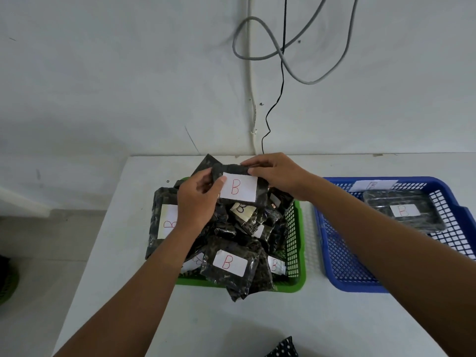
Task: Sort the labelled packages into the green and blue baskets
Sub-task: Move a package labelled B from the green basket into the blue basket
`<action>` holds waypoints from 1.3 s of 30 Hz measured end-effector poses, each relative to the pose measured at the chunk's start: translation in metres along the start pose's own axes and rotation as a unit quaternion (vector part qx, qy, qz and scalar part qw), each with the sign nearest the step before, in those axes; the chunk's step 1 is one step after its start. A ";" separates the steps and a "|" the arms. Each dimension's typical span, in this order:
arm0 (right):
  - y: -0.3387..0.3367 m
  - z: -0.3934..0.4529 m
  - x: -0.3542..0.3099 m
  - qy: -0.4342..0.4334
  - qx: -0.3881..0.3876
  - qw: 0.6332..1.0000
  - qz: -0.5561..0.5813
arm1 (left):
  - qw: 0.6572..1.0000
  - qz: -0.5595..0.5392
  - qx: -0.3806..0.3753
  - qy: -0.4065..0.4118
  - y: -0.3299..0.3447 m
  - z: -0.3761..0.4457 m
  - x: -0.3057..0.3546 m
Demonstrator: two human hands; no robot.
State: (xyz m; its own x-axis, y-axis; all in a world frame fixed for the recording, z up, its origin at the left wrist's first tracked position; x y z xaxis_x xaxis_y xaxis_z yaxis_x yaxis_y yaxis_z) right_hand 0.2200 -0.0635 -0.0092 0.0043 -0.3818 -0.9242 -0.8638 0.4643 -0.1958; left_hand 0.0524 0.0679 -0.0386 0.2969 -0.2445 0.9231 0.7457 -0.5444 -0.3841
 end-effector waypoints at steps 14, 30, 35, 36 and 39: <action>-0.156 -0.153 0.090 0.042 0.202 0.975 0.081 | 0.982 0.027 -0.156 0.102 0.145 -0.098 0.064; -0.161 -0.170 0.178 0.045 0.069 0.988 -0.133 | 0.865 0.270 -0.240 0.347 0.194 -0.228 -0.005; -0.139 -0.152 0.194 0.049 -0.053 0.970 -0.231 | 0.880 0.242 -0.192 0.361 0.198 -0.231 -0.012; -0.140 -0.151 0.198 0.053 -0.076 0.961 -0.261 | 0.879 0.243 -0.187 0.367 0.198 -0.231 -0.012; -0.144 -0.149 0.202 0.055 -0.117 0.922 -0.364 | 0.870 0.252 -0.184 0.382 0.198 -0.232 -0.013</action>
State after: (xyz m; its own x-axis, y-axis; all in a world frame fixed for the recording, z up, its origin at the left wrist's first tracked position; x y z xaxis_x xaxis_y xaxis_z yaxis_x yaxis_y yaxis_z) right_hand 0.2702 -0.3269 -0.1185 0.5866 -0.6092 -0.5337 -0.7372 -0.1288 -0.6633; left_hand 0.0575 -0.2227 -0.1318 -0.0571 -0.9115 0.4074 0.3518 -0.4002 -0.8462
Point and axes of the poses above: each hand's wrist, its own z-axis towards the middle knuckle, its own y-axis out of the palm, x = y × z, the point moved 2 cm from there along z, towards the middle knuckle, and after that the axes turned 1 degree about y, right-handed, at the moved point
